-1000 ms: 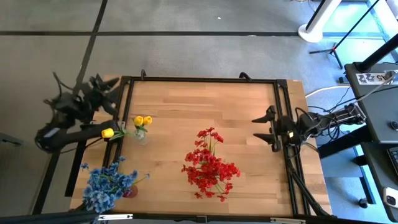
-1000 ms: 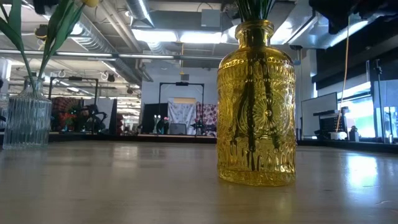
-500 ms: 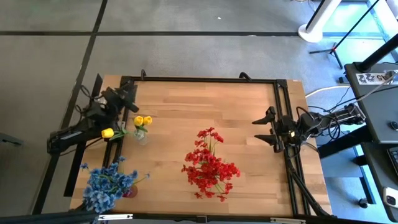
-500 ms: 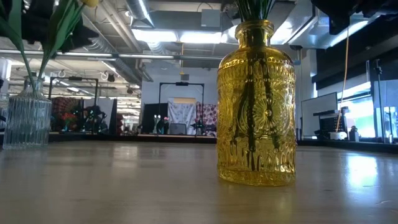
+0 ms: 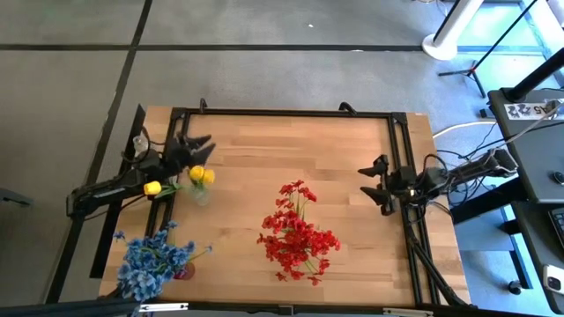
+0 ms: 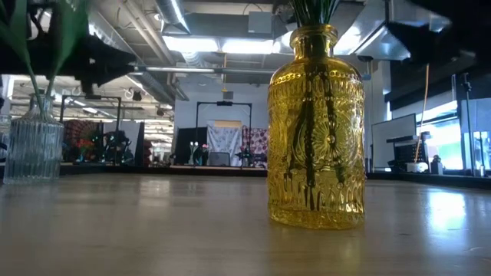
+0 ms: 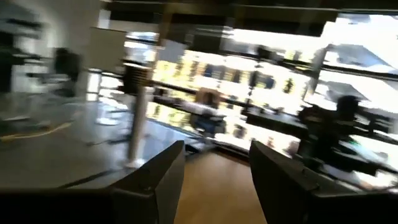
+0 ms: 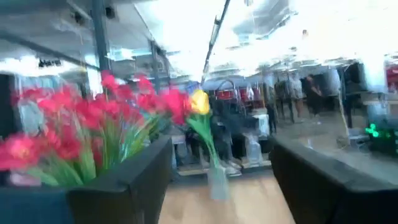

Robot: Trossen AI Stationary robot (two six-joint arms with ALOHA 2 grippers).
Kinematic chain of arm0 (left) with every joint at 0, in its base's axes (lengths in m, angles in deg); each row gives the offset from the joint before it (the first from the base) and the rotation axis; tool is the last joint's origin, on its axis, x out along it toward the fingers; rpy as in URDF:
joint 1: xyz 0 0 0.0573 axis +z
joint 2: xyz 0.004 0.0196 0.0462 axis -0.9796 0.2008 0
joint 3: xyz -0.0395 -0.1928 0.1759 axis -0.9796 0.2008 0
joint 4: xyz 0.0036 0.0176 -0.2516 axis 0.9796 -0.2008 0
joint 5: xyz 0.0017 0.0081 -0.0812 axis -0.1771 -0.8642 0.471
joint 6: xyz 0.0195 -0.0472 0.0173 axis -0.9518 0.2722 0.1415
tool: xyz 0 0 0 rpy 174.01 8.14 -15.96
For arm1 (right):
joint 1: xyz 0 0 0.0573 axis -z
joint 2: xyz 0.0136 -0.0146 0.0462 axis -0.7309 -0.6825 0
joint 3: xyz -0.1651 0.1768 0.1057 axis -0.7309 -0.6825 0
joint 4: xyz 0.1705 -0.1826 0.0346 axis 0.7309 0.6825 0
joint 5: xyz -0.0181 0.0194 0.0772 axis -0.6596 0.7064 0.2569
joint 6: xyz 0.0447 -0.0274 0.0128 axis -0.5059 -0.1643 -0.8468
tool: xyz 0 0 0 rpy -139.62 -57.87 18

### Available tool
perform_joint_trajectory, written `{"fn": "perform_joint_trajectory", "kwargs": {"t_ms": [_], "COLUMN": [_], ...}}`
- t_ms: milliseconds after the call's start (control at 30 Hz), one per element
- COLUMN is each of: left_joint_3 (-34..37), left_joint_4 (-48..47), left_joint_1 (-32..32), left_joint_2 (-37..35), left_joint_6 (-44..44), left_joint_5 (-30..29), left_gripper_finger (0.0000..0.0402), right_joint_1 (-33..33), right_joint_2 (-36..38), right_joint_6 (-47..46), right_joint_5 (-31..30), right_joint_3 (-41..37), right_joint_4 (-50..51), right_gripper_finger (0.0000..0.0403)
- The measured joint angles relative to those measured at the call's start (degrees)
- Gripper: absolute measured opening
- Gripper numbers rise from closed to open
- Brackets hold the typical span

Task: Sort flowers into vase by color
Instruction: Return to Home Position

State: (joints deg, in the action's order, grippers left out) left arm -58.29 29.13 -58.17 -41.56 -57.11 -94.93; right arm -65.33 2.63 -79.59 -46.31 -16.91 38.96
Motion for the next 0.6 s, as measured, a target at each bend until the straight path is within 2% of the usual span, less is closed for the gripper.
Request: {"fn": "perform_joint_trajectory", "kwargs": {"t_ms": [67,167,333,600], "left_joint_3": [0.0,0.0,0.0,0.0], "left_joint_4": [-0.6,-3.3,-9.7,-9.7], "left_joint_1": [0.0,0.0,0.0,0.0], "left_joint_2": [0.0,0.1,0.2,0.4], "left_joint_6": [-0.4,-1.3,-1.9,-3.6], "left_joint_5": [5.8,9.7,10.7,11.0], "left_gripper_finger": [0.0176,0.0176,0.0176,0.0176], "right_joint_1": [0.0,0.0,0.0,0.0], "right_joint_2": [-0.2,-0.3,-0.7,-0.6], "right_joint_6": [-2.1,-3.0,-4.9,-4.6], "right_joint_5": [-1.4,-3.4,-5.4,-4.8], "right_joint_3": [0.3,-0.1,-0.1,-0.2], "right_joint_4": [4.5,7.7,16.7,36.6], "right_gripper_finger": [0.0264,0.0264,0.0264,0.0264]}}
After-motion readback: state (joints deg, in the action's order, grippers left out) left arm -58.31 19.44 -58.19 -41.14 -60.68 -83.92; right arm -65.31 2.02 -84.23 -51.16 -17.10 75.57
